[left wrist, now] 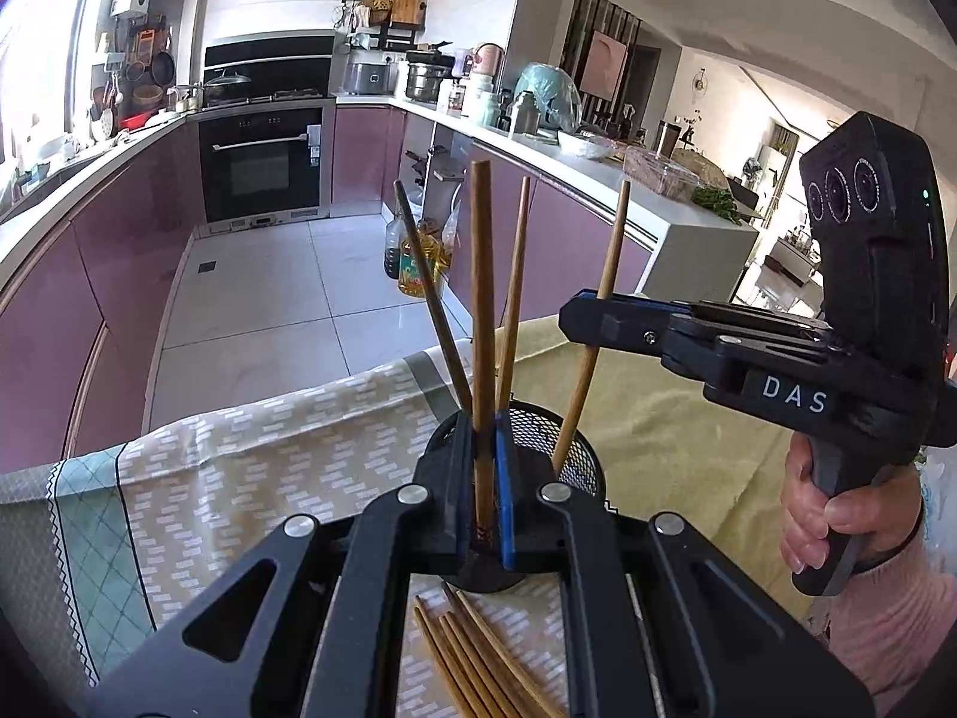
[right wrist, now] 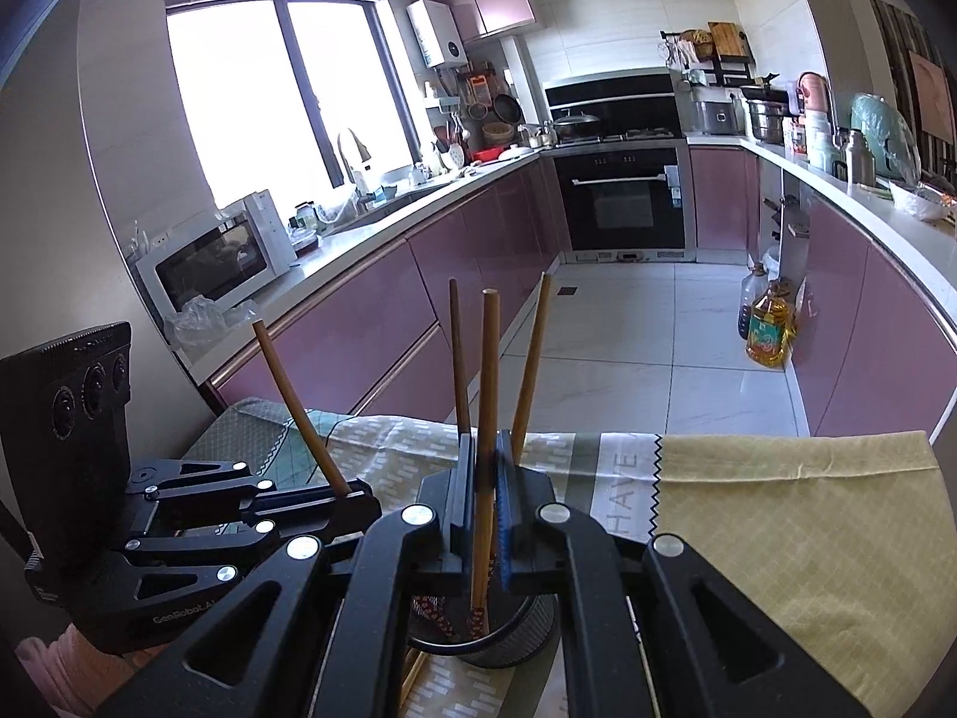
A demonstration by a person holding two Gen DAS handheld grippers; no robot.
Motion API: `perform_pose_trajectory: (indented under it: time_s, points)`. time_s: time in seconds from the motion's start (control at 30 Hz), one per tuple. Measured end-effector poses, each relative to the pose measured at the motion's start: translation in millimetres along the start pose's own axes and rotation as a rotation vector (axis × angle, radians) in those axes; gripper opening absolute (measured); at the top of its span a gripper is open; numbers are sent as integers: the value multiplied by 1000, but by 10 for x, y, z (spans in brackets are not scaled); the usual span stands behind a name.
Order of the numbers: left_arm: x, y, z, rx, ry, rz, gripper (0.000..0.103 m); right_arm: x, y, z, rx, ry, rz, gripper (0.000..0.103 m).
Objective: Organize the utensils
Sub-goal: 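Drop the chopsticks into the mesh cup by opening both grippers, then move both open grippers back toward the remaining chopstick pile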
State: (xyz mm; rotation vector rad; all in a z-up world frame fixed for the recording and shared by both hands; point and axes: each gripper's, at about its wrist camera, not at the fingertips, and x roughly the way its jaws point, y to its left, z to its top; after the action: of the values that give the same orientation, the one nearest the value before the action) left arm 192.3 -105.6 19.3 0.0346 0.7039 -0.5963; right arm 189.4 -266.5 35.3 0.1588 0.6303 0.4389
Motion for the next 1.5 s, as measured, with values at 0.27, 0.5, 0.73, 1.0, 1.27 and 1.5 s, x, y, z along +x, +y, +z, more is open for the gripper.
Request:
perform_pose_trajectory:
  time_s: [0.27,0.5,0.73,1.0,1.27,1.5]
  points:
    - [155,3,38,-22,19,8,8,129,-34,3,28,19,-4,6]
    - [197,27,11,-44,23,8,8,132,-42,-2,34,13,-10,8]
    - [113,37,-76,-48,-1,19,13,86,-55,-40,38,4,-1,15]
    - [-241,-38,-242,-11,-112,47,42,-121,-1,-175,25,-30,20,30]
    - [-568,33,-515,-6,-148,96,52,-530,179,-415,-23,-76,75,42]
    - [-557,158,-928,-39,-63,133,53,-453,293,-834,-32,12,104,45]
